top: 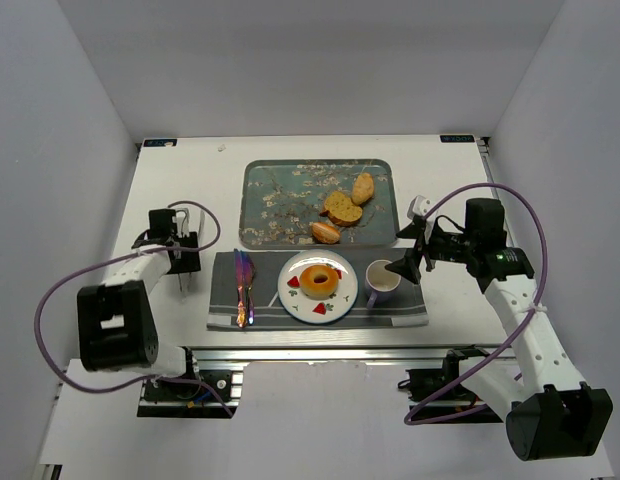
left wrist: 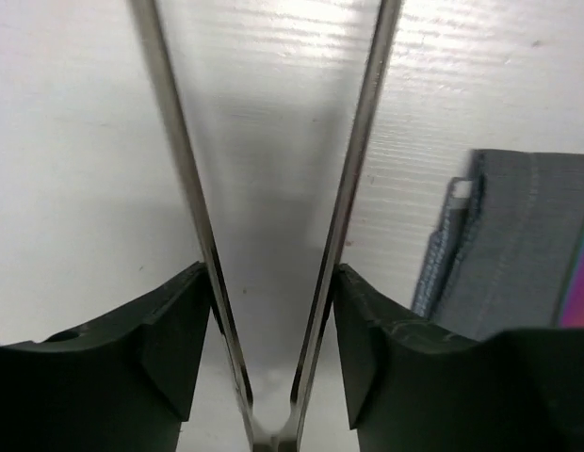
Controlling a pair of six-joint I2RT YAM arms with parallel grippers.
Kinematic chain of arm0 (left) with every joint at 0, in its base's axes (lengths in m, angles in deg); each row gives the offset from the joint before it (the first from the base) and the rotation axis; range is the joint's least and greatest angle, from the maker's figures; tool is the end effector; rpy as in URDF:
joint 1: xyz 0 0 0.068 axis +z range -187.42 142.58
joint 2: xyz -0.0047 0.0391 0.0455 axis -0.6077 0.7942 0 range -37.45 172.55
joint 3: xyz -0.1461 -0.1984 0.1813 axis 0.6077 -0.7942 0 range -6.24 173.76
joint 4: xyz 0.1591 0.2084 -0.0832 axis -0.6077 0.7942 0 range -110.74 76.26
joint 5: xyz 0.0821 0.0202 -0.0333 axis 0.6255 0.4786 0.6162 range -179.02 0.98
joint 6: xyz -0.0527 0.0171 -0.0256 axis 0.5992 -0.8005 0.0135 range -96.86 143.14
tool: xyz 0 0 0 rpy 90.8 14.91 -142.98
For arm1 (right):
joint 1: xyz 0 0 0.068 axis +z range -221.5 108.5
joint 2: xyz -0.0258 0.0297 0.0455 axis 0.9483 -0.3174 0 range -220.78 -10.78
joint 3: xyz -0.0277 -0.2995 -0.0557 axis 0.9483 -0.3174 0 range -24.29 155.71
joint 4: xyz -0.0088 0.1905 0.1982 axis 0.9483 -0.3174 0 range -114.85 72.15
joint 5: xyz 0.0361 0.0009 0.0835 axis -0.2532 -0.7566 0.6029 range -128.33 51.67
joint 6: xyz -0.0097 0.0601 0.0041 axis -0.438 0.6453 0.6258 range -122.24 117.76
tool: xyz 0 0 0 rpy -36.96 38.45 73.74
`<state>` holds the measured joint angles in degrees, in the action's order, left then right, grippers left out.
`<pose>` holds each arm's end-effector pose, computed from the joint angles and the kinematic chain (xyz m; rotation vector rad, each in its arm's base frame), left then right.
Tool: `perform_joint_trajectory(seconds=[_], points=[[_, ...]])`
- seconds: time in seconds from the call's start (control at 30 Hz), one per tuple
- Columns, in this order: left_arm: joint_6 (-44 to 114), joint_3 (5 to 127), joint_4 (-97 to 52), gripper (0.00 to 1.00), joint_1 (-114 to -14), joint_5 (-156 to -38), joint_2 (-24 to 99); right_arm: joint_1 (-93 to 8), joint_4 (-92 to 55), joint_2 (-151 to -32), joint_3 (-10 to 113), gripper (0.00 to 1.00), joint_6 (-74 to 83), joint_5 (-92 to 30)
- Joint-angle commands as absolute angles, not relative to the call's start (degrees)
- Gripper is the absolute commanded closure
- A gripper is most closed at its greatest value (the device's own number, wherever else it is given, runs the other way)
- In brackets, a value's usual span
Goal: Place the bread
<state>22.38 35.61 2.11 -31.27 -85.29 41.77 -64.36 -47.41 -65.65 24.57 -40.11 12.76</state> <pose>0.2644 0.0316 0.1927 -0.1463 2.6200 0.1272 0.1904 0.0595 0.3301 -1.1836 1.6105 0.6300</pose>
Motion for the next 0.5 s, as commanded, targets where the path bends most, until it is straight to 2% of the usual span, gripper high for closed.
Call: perform_joint_trajectory(seconds=[0.0,0.23,0.33,0.37,0.47], points=[[17.9,37.4,0.3,0.36,-29.8,-91.5,47.3,-64.6,-46.3,-64.9,25.8,0.11,-38.4,11.6],[18.8,40.4,3.6,0.23,-28.9,-91.2,47.3,-64.6,-40.2,-66.4,26.9,0.11,-25.6,-2.2],[21.5,42.7,6.3,0.16,-28.5,-90.8,43.5,-64.6,-38.6,-66.7,27.6,0.11,-20.0,-7.2],[22.4,43.2,6.9,0.08,-28.5,-90.3,42.2,-64.6,-37.9,-66.5,27.6,0.11,-19.3,-8.3],[29.0,43.2,8.8,0.05,-28.5,-93.4,35.4,-64.6,-36.4,-66.7,28.1,0.10,-17.7,-10.5]])
